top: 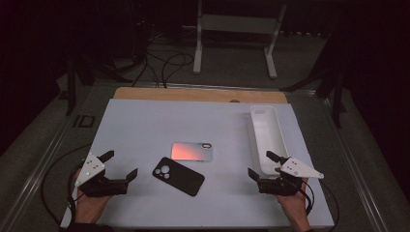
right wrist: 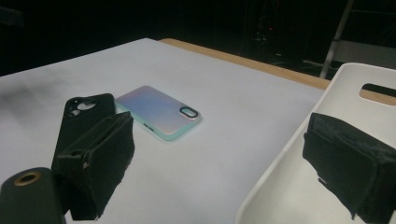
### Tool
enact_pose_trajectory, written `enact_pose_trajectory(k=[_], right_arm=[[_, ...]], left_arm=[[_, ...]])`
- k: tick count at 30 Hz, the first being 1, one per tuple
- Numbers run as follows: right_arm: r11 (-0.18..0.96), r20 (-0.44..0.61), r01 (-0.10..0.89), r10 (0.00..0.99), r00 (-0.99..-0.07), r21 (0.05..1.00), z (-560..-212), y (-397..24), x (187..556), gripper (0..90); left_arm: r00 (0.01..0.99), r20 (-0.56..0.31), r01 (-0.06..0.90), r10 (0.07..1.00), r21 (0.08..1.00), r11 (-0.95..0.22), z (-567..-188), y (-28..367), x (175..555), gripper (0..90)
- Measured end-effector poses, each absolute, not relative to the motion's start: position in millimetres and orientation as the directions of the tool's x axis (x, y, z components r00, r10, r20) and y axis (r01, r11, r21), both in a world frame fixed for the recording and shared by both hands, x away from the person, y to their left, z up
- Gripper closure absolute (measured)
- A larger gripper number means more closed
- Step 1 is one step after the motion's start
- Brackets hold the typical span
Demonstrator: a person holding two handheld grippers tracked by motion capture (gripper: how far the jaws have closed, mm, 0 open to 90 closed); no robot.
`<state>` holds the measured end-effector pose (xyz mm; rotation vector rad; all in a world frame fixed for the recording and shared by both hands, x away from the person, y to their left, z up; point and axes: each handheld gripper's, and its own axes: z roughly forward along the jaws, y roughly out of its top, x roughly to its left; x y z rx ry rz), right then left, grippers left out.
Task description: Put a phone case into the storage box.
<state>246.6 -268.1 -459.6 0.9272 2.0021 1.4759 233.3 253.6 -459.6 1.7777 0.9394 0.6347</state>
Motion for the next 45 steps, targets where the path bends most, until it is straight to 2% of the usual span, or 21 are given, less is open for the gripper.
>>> enact_pose_trajectory(k=[12, 23, 29, 30, 32, 33, 37, 40, 41, 42, 45], right_arm=[[0.196, 0.008, 0.241, 0.760, -0.649, 0.951, -458.6, -267.4, 247.8, 9.1], [0.189, 0.013, 0.240, 0.759, -0.651, 0.952, -456.7, -267.8, 248.3, 9.1], [0.165, 0.037, 0.244, 0.755, -0.654, 0.956, -456.1, -269.0, 248.4, 9.1], [0.165, 0.037, 0.244, 0.755, -0.654, 0.956, -456.1, -269.0, 248.4, 9.1], [0.169, 0.029, 0.239, 0.758, -0.652, 0.956, -455.0, -269.3, 248.7, 9.1], [0.174, 0.026, 0.241, 0.759, -0.650, 0.955, -455.8, -269.3, 249.3, 9.1], [0.184, 0.019, 0.243, 0.760, -0.649, 0.953, -456.8, -268.4, 249.7, 9.1], [0.185, 0.016, 0.240, 0.760, -0.649, 0.953, -456.6, -268.1, 249.9, 9.1], [0.187, 0.014, 0.239, 0.761, -0.649, 0.953, -456.6, -267.9, 249.9, 9.1], [0.188, 0.012, 0.238, 0.761, -0.649, 0.953, -456.5, -267.8, 250.0, 9.1], [0.190, 0.010, 0.238, 0.761, -0.648, 0.953, -456.6, -267.7, 250.1, 9.1]], left_arm=[[0.571, -0.003, 0.316, 0.821, 0.924, -0.216, -456.3, 252.4, 236.6, 0.0], [0.634, -0.020, 0.321, 0.773, 0.916, -0.239, -442.5, 237.0, 249.2, 0.6], [0.663, -0.020, 0.327, 0.748, 0.907, -0.266, -438.8, 225.6, 261.3, 3.1], [0.663, -0.020, 0.327, 0.748, 0.907, -0.266, -438.8, 225.6, 261.3, 9.0], [0.651, 0.005, 0.332, 0.759, 0.898, -0.290, -437.1, 216.4, 267.5, 9.0], [0.650, 0.013, 0.335, 0.760, 0.893, -0.301, -436.7, 213.2, 270.7, 18.6], [0.680, 0.007, 0.334, 0.733, 0.888, -0.318, -435.2, 205.8, 279.6, 40.9], [0.683, 0.000, 0.341, 0.730, 0.884, -0.319, -435.1, 202.0, 285.0, 54.7], [0.683, 0.000, 0.341, 0.730, 0.884, -0.319, -435.1, 202.0, 285.0, 54.7], [0.693, -0.028, 0.356, 0.721, 0.883, -0.307, -435.9, 197.7, 295.0, 69.7], [0.695, -0.034, 0.358, 0.719, 0.882, -0.305, -436.2, 192.1, 302.3, 89.3]])
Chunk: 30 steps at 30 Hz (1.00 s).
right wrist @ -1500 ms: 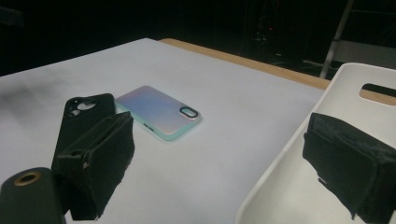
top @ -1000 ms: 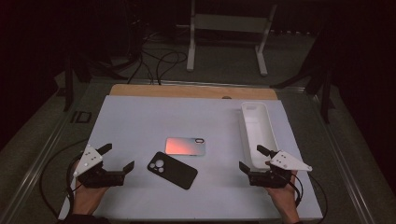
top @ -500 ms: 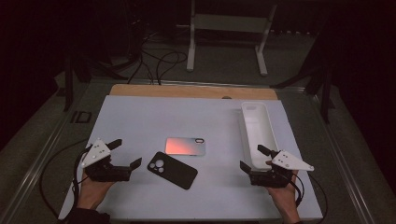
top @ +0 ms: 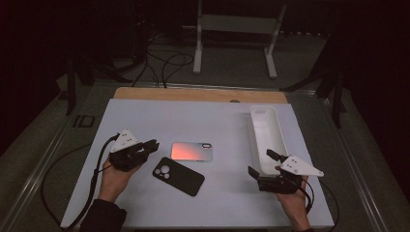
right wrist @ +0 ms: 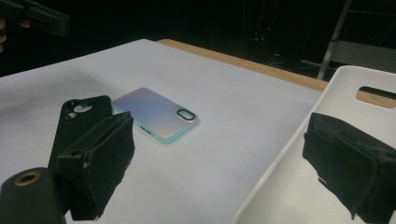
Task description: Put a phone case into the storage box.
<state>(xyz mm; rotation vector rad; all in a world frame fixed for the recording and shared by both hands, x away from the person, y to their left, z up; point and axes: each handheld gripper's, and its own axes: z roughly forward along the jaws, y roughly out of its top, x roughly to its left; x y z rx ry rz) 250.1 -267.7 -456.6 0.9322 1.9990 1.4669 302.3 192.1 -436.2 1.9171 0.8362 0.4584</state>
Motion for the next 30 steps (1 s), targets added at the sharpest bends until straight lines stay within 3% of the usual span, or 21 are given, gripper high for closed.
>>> enact_pose_trajectory(k=[12, 30], right_arm=[[0.193, 0.007, 0.238, 0.762, -0.648, 0.952, -456.8, -267.1, 250.2, 9.1], [0.195, 0.006, 0.241, 0.766, -0.643, 0.951, -457.7, -267.3, 249.6, 9.1]], left_arm=[[0.754, -0.066, 0.369, 0.654, 0.866, -0.338, -441.4, 165.8, 327.7, 90.0], [0.841, -0.025, 0.331, 0.540, 0.813, -0.478, -454.4, 100.1, 350.6, 90.0]])
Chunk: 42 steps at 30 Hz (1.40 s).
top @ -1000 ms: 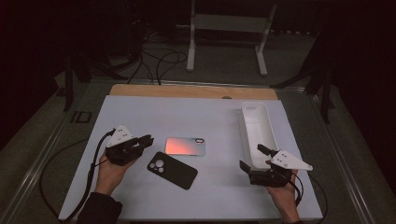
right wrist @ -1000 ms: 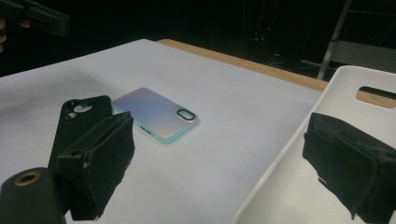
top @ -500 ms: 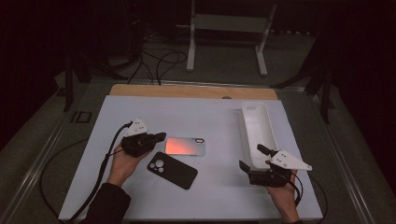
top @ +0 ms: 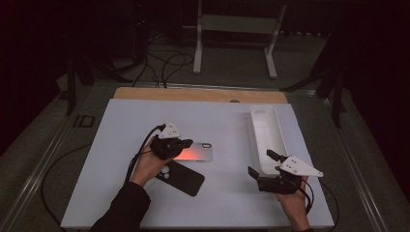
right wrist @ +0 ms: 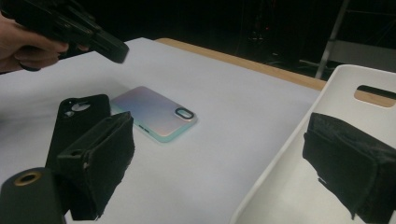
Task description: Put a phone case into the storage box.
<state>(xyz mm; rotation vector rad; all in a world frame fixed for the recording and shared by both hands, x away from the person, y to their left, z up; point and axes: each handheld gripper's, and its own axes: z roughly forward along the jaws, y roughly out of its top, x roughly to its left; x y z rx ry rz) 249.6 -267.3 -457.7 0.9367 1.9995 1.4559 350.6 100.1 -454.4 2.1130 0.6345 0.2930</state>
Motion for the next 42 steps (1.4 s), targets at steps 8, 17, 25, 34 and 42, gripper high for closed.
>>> enact_pose_trajectory(k=[8, 17, 25, 34, 42], right_arm=[[0.197, 0.005, 0.241, 0.764, -0.645, 0.950, -458.3, -266.6, 249.6, 9.1], [0.196, 0.006, 0.243, 0.766, -0.643, 0.950, -458.5, -266.9, 249.5, 9.1], [0.199, 0.004, 0.243, 0.765, -0.644, 0.949, -459.0, -266.8, 249.7, 9.1], [0.197, 0.006, 0.244, 0.765, -0.643, 0.950, -459.0, -267.1, 249.3, 9.1], [0.197, 0.006, 0.244, 0.766, -0.643, 0.950, -458.9, -267.1, 249.0, 9.1]], left_arm=[[0.858, -0.057, 0.361, 0.511, 0.774, -0.520, -474.1, 73.3, 361.0, 90.0], [0.877, -0.063, 0.355, 0.477, 0.754, -0.552, -482.8, 44.3, 365.2, 90.0], [0.890, -0.066, 0.351, 0.450, 0.731, -0.586, -493.9, 21.8, 364.8, 90.0], [0.915, -0.053, 0.328, 0.400, 0.677, -0.659, -508.8, -9.8, 360.8, 90.0], [0.907, -0.059, 0.352, 0.416, 0.648, -0.676, -517.3, -14.1, 363.8, 90.0]])
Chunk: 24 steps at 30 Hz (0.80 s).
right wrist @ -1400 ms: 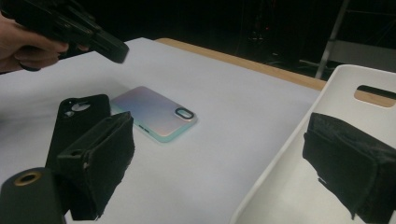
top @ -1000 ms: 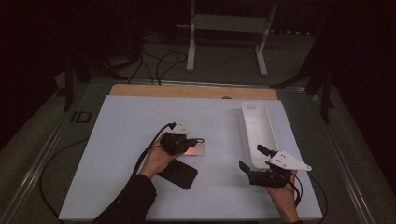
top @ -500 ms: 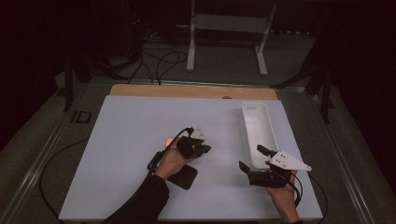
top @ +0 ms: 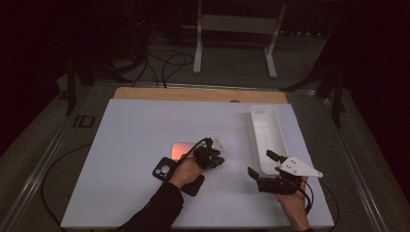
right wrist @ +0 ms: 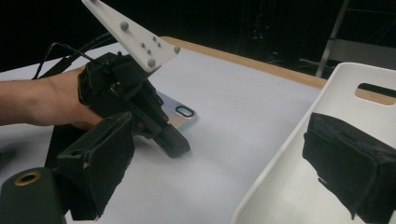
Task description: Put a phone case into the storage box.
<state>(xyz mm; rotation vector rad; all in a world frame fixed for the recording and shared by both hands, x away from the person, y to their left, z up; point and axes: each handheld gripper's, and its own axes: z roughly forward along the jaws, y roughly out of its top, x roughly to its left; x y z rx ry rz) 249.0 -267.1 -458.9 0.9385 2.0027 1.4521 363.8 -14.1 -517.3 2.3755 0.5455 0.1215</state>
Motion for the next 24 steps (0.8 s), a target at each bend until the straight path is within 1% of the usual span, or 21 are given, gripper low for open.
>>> enact_pose_trajectory(k=[9, 11, 24], right_arm=[[0.197, 0.008, 0.245, 0.764, -0.645, 0.949, -459.1, -266.9, 248.7, 9.1], [0.197, 0.007, 0.244, 0.764, -0.645, 0.949, -459.1, -266.8, 248.6, 9.1], [0.202, 0.008, 0.247, 0.760, -0.650, 0.948, -460.4, -264.6, 248.9, 9.2]], left_arm=[[0.897, -0.048, 0.368, 0.439, 0.630, -0.683, -515.8, -4.6, 367.5, 90.0], [0.885, -0.050, 0.388, 0.463, 0.627, -0.675, -515.6, 3.9, 370.7, 90.0], [0.835, 0.025, 0.428, 0.550, 0.598, -0.677, -513.2, 28.1, 386.6, 89.5]])
